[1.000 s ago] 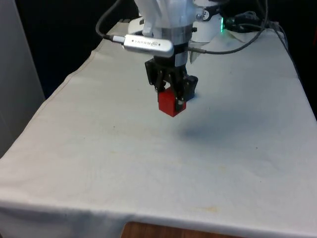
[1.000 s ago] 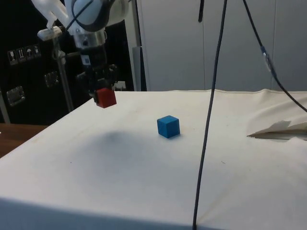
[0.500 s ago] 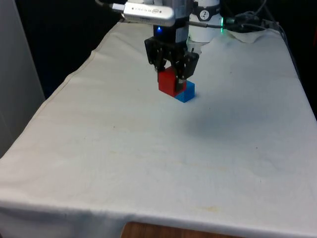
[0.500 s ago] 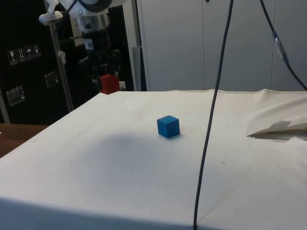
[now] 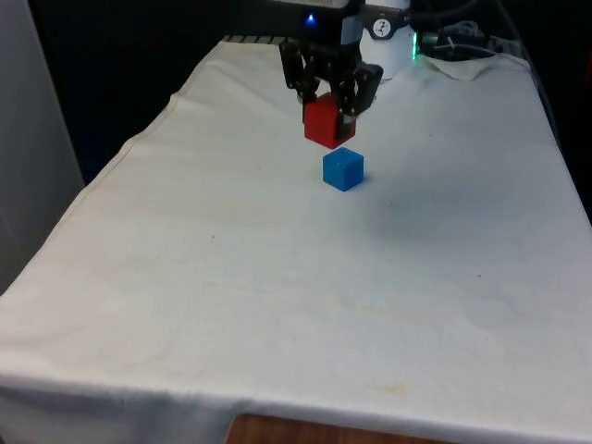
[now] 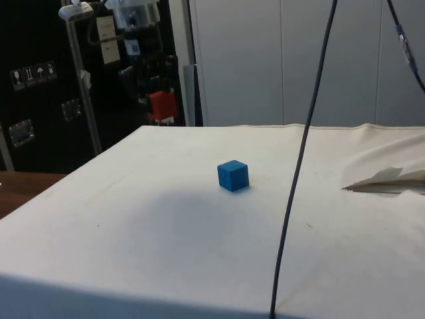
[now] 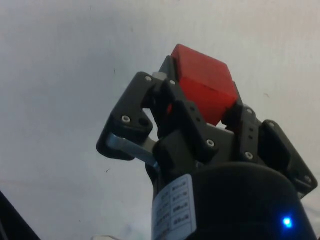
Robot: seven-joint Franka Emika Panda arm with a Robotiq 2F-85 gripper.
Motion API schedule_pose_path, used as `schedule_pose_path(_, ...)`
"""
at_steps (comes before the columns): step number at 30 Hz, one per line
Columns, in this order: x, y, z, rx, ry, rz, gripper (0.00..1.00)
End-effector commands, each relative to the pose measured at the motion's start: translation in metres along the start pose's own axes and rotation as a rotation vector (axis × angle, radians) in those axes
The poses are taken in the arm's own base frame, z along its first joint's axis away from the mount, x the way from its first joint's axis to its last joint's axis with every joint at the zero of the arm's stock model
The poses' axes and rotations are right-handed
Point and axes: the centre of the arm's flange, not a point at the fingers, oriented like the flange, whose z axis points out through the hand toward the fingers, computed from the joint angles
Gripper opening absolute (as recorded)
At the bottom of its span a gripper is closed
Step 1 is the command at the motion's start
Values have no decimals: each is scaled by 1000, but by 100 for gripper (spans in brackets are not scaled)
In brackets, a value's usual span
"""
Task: Stack the two cubes.
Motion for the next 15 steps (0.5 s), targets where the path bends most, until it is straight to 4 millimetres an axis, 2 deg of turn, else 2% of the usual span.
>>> schedule_pose_path(1, -4, -1, -2, -3, 7, -5, 0)
schedule_pose_path(3, -4, -1, -1, -4, 0, -7, 0)
schedule_pose_path(15, -36, -7, -9, -29, 6, -45, 0)
